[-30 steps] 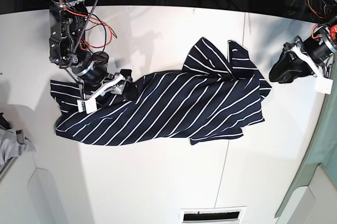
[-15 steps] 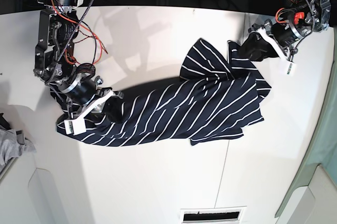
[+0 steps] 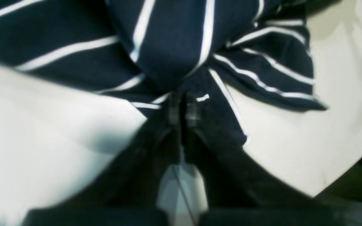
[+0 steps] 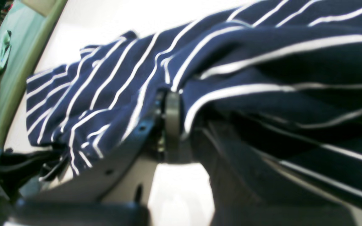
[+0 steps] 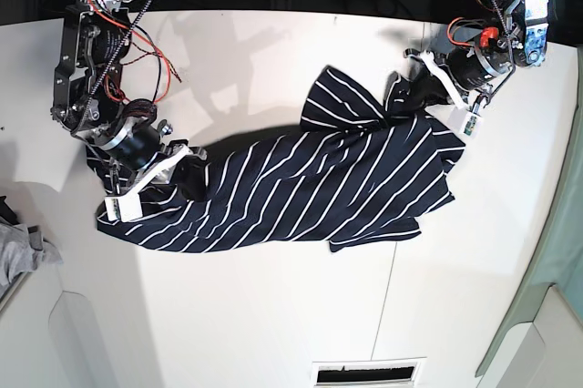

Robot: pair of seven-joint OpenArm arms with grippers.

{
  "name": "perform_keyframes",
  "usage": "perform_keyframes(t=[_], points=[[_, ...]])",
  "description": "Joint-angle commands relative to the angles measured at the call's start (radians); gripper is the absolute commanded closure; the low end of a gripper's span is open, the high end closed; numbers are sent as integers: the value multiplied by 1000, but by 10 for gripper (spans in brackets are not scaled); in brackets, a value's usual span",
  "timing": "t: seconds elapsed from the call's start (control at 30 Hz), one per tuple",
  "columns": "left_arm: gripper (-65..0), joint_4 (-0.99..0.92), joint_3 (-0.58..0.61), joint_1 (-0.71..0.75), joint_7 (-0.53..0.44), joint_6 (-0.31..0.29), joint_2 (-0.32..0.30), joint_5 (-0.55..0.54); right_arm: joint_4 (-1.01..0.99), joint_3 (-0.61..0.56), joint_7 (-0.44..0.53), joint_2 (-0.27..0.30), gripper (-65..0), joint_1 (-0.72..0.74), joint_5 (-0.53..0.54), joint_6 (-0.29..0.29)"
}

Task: Layout the t-shirt on the table in an organized manner, then fold the t-shirt properly
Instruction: 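Pull the shirt apart with both grippers and lay it flat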

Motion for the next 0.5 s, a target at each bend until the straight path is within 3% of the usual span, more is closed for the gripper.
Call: perform_keyframes(t=[0.0, 0.1, 0.2, 0.33, 0.47], points=[[0, 14, -5, -11, -38, 40, -34, 22, 35, 17, 28, 17, 0, 18, 23, 11], [0, 14, -8, -47, -64, 200, -109, 99, 84, 69, 14, 70, 0, 16, 23, 11], [0, 14, -8, -93, -83, 287, -204, 163, 139, 135, -32, 138, 0, 15, 51, 11], [0, 20, -8, -159, -117, 293, -304, 167, 167, 222, -102, 227, 0, 15, 150, 11], [0, 53, -7, -198, -115, 282, -335, 160, 166, 279, -139, 267, 0, -1, 180, 10]])
